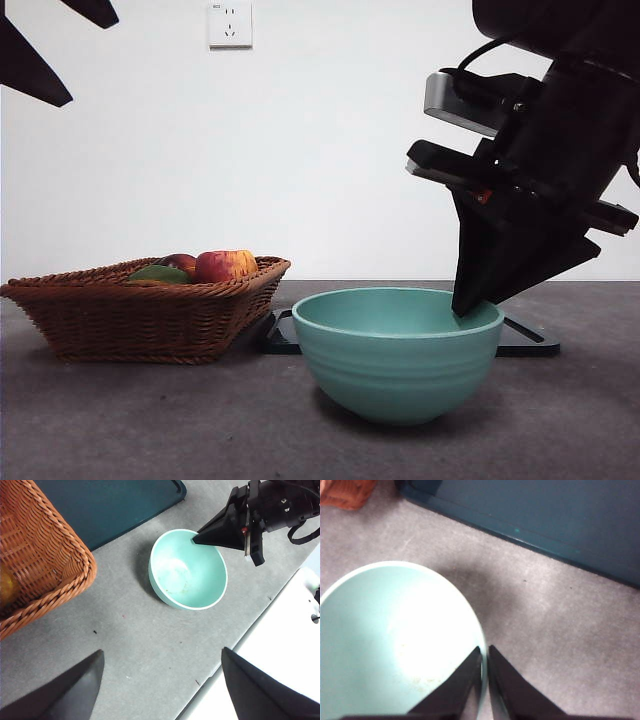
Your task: Pick up the wifruite, put it on the bowl, pick up the plate, put it on desk
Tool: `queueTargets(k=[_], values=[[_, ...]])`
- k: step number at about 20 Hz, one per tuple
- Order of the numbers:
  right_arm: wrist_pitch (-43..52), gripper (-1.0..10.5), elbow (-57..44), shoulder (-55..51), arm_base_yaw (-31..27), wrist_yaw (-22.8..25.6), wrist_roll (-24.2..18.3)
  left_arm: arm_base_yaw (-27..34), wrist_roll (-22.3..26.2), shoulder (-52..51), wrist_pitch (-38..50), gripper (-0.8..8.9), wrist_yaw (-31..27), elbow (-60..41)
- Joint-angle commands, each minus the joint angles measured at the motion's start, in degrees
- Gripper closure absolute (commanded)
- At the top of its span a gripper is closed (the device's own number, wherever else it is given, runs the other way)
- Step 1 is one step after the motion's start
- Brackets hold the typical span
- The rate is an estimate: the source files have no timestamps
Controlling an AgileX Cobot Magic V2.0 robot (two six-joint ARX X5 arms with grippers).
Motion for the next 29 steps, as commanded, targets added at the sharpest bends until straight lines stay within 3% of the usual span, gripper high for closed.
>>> queueTargets(k=[1, 3, 5, 10, 14, 16, 21, 27, 29], values=[[0.4, 9.1, 0.4, 0.6, 0.5, 0.1, 1.4, -0.3, 0.7, 0.4, 0.3, 4.39, 0.2, 0.7], [0.4, 7.3, 0.4, 0.6, 0.7, 0.1, 2.6, -0.3, 0.7, 0.4, 0.3, 4.39, 0.2, 0.7], [0.4, 6.7, 0.4, 0.4, 0.7, 0.1, 3.5, -0.3, 0.7, 0.4, 0.3, 4.39, 0.2, 0.7], [-0.7, 6.7, 1.3, -4.9, 0.7, 0.1, 3.7, -0.3, 0.7, 0.4, 0.3, 4.39, 0.2, 0.7], [-6.5, 6.7, 2.1, -15.0, 0.7, -0.2, 3.5, -0.3, 0.7, 0.4, 0.3, 4.39, 0.2, 0.7], [-10.2, 6.7, 2.1, -20.7, 0.7, -2.0, 3.0, -0.3, 0.7, 0.4, 0.3, 4.39, 0.2, 0.7], [-19.4, 6.7, 2.1, -32.3, 0.7, -12.3, 3.0, -0.3, 0.7, 0.4, 0.5, 4.39, 0.2, 0.7], [-24.2, 6.7, 2.1, -35.6, 0.7, -12.2, 2.1, -0.3, 0.6, 0.4, 0.3, 4.43, 0.2, 0.7], [-24.5, 6.7, 2.1, -35.5, 0.7, -12.2, 2.1, -0.3, 0.7, 0.4, 0.2, 4.84, 0.2, 0.7]])
